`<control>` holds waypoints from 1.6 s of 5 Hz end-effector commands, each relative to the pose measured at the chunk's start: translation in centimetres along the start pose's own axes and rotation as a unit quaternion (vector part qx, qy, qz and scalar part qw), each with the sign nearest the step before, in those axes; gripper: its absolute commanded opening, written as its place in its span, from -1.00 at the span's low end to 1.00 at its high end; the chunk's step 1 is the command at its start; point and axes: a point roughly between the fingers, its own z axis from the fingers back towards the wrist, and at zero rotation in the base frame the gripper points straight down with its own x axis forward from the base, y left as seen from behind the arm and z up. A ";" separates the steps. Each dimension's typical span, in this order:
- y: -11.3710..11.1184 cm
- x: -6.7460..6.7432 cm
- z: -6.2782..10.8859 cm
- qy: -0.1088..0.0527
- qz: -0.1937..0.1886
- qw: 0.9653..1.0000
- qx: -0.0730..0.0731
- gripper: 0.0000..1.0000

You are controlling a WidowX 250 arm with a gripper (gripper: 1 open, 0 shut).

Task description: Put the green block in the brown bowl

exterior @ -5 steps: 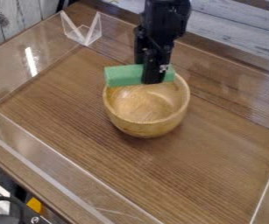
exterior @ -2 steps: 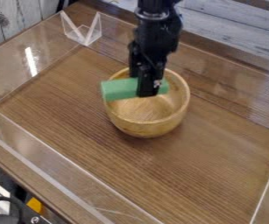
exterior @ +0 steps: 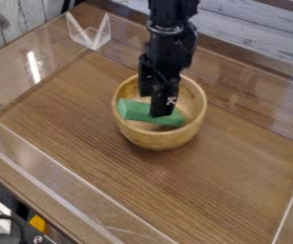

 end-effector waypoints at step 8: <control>0.3 0.5 0.3 -0.009 -0.018 1.000 0.015 1.00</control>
